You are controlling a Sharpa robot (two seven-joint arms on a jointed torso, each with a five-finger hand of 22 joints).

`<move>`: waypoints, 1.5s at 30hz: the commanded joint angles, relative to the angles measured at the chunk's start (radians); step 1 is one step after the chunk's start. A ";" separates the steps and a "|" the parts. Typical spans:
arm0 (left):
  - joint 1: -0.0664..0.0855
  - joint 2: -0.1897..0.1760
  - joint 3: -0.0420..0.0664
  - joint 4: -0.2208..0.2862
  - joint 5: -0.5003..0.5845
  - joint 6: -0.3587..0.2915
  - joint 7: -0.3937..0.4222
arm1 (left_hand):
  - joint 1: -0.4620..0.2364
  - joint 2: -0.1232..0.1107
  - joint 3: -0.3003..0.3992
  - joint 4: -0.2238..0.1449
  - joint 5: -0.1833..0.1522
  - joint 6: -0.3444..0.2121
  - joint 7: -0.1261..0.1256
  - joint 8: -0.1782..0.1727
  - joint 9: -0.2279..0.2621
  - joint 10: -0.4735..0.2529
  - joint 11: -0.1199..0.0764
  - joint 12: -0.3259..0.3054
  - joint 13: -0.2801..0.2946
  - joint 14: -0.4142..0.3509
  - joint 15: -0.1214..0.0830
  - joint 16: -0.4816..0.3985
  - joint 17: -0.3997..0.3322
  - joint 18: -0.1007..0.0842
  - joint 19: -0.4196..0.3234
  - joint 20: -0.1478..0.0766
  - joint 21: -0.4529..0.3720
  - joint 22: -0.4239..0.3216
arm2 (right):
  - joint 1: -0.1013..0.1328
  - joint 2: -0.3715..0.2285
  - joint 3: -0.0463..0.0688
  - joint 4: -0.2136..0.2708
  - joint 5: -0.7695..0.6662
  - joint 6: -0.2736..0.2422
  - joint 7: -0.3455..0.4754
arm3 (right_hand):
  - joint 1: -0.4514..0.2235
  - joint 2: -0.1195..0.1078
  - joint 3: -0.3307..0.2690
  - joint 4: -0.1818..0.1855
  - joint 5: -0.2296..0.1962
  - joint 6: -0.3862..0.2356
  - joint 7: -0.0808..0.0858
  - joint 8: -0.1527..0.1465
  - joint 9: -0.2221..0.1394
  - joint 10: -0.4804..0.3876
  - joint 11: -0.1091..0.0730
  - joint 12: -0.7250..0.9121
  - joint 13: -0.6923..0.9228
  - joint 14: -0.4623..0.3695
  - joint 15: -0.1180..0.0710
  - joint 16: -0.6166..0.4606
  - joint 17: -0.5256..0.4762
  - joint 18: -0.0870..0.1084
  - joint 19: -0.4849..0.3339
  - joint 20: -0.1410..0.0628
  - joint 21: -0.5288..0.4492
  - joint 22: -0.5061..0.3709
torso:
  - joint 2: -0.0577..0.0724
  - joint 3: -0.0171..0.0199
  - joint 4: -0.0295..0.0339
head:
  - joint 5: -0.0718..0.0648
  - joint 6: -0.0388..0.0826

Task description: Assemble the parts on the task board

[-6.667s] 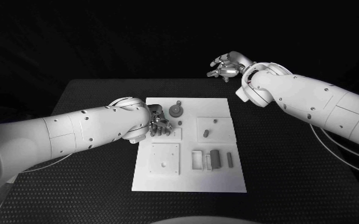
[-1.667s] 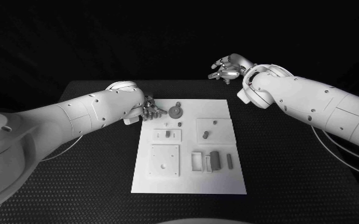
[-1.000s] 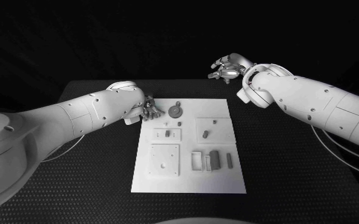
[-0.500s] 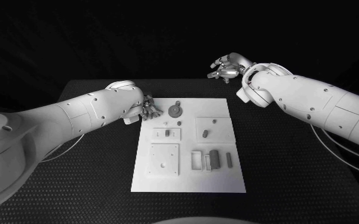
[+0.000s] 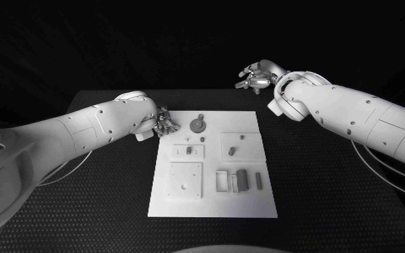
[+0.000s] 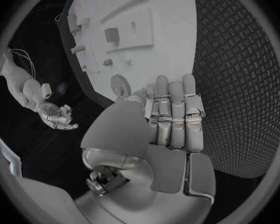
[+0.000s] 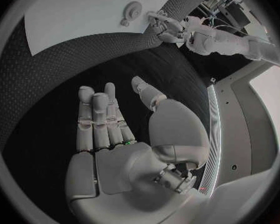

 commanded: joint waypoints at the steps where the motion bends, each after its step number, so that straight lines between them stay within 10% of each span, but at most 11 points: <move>1: -0.002 -0.014 0.000 0.020 0.056 0.001 0.007 | 0.008 0.003 0.041 -0.042 0.042 0.013 -0.002 0.010 0.004 0.024 -0.014 0.008 0.003 0.013 -0.004 0.008 0.003 -0.008 0.012 -0.004 0.004 0.005 | 0.000 0.000 0.001 -0.002 -0.008 0.013 0.004 | -0.001 0.012 -0.005 -0.001 0.002 0.000 0.041 0.007 -0.001 -0.007 0.002 0.005 -0.002 -0.001 -0.005 0.007 -0.002 0.037 -0.001 -0.008 -0.003 0.018 | 0.000 0.0007 -0.0004 | 0.000 0.000; 12: -0.001 -0.143 0.001 0.230 0.084 -0.031 -0.007 | -0.075 -0.011 0.099 -0.130 0.124 0.034 -0.011 0.019 0.011 0.043 -0.023 0.022 0.019 0.030 -0.011 0.023 0.015 -0.008 0.033 -0.011 0.003 0.031 | 0.000 -0.004 0.000 -0.017 -0.008 0.022 0.002 | -0.002 0.012 -0.006 0.000 0.002 0.000 0.041 0.007 -0.002 -0.007 0.002 0.006 -0.002 -0.001 -0.005 0.007 -0.002 0.037 -0.001 -0.008 -0.003 0.018 | -0.001 0.0010 0.0030 | 0.009 0.001; 18: 0.000 -0.199 0.001 0.330 0.053 -0.041 -0.014 | -0.455 0.012 0.362 -0.458 0.129 0.049 -0.012 0.020 0.016 0.057 -0.025 0.020 0.029 0.047 -0.012 0.021 0.020 -0.011 0.059 -0.011 0.001 0.066 | -0.002 -0.004 0.000 -0.019 -0.008 0.024 0.002 | -0.003 0.012 -0.006 0.000 0.002 0.000 0.041 0.007 -0.002 -0.008 0.002 0.006 -0.002 -0.001 -0.005 0.007 -0.002 0.037 -0.001 -0.008 -0.003 0.018 | 0.000 0.0002 0.0031 | 0.007 0.004; 45: 0.000 -0.213 -0.013 0.410 -0.112 -0.080 -0.027 | -0.486 0.012 0.393 -0.484 0.125 0.050 -0.014 0.022 0.020 0.061 -0.026 0.021 0.030 0.053 -0.014 0.022 0.021 -0.010 0.067 -0.014 0.001 0.074 | -0.004 -0.008 0.000 -0.018 -0.009 0.028 0.002 | -0.003 0.012 -0.006 0.001 0.002 0.000 0.041 0.007 -0.002 -0.008 0.002 0.007 -0.003 -0.002 -0.005 0.007 -0.003 0.037 -0.002 -0.008 -0.004 0.018 | 0.000 -0.0007 -0.0004 | 0.009 -0.006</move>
